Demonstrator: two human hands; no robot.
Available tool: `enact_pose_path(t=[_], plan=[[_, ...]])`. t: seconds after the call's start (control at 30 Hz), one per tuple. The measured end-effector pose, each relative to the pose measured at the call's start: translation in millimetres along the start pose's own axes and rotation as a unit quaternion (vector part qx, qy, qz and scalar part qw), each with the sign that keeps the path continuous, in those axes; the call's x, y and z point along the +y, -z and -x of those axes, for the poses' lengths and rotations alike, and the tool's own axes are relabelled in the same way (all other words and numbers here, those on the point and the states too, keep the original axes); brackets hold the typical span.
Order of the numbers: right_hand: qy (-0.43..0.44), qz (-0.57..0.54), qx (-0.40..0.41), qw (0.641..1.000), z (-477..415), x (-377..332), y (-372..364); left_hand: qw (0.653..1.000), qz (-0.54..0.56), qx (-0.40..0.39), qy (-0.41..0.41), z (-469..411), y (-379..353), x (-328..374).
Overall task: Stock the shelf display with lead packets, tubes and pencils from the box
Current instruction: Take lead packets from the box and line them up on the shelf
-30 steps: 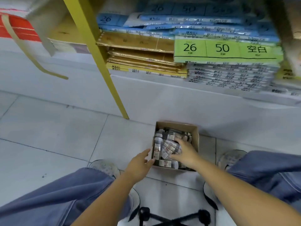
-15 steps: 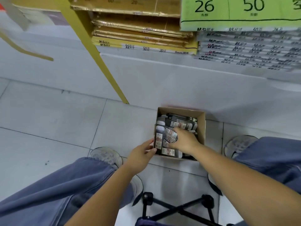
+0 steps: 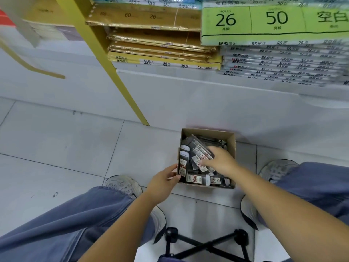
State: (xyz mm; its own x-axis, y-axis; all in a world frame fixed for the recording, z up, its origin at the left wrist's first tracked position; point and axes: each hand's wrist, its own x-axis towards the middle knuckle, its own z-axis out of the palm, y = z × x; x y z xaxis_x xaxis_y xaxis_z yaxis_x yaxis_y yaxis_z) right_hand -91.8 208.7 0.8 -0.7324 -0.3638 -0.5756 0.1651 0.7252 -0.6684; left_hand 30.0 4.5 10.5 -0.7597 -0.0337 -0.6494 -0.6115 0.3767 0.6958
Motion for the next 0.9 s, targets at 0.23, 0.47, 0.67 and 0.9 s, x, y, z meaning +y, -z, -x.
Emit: enact_pose_path(t=[0.23, 0.47, 0.67, 0.9], plan=[[0.056, -0.068, 0.023, 0.996, 22, -25, 31, 0.995, -0.006, 0.093, -0.040, 1, 8, 33], [0.099, -0.018, -0.081, 0.992, 59, -73, 66, 0.970, 0.177, -0.013, -0.166, 21, 35, 115], [0.134, 0.006, -0.054, 0.989, 92, -123, 105, 0.965, 0.138, 0.016, -0.221, 48, 60, 169], [0.214, -0.017, -0.052, 0.975, 134, -186, 160, 0.941, 0.206, 0.079, -0.256, 88, 92, 217]])
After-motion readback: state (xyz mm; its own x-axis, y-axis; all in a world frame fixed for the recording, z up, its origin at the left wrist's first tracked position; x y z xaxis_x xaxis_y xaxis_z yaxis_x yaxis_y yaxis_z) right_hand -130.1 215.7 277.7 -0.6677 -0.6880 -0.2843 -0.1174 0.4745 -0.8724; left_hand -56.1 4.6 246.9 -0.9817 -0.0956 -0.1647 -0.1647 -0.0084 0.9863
